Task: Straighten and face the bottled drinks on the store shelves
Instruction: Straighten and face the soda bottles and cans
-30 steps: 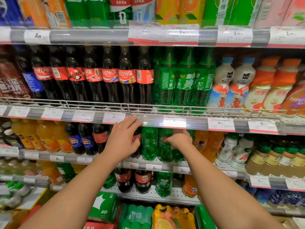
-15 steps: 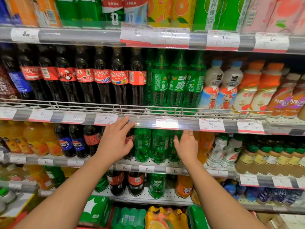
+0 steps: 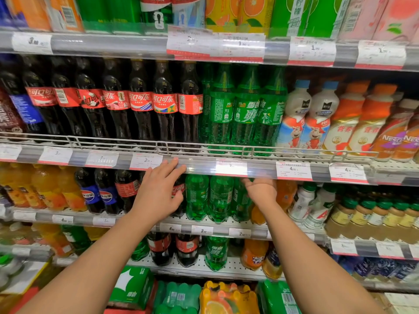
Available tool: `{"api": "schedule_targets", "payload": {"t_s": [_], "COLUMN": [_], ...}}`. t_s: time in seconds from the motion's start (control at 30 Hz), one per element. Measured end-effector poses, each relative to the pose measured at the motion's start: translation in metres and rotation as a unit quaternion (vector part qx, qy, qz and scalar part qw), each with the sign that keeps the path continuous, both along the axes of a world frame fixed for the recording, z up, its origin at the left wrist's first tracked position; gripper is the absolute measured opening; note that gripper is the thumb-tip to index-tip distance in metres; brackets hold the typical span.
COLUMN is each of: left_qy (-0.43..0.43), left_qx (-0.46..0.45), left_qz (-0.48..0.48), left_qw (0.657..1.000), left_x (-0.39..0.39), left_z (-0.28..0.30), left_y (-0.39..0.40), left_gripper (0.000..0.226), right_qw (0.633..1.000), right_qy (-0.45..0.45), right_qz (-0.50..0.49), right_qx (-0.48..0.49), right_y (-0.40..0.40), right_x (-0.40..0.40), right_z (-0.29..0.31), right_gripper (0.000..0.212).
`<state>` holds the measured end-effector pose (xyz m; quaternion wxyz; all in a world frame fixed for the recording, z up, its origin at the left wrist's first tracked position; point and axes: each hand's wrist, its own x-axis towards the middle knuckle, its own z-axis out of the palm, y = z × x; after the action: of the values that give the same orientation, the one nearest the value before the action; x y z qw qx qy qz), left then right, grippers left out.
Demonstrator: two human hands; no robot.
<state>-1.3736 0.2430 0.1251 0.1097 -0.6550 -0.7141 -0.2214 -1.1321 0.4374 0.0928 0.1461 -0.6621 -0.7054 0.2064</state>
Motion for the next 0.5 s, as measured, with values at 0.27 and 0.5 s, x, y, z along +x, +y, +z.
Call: {"api": "schedule_targets", "payload": {"t_s": [0.27,0.5], "left_qy": [0.003,0.007], "left_qx": [-0.001,-0.009], "left_qz": [0.007,0.011], "left_qw": [1.0,1.0], "left_x": [0.001,0.001], "left_z": [-0.001,-0.002], "left_y": [0.0,-0.001], "left_gripper": [0.07,0.071], "right_qw": [0.996,0.99], "right_qy": [-0.075,0.02], "right_qz": [0.042,0.054], "right_qx": [0.036,0.13], "right_y": [-0.006,-0.022], "right_x": [0.011,0.021], "right_z": [0.009,-0.018], "right_gripper": [0.061,0.06]}}
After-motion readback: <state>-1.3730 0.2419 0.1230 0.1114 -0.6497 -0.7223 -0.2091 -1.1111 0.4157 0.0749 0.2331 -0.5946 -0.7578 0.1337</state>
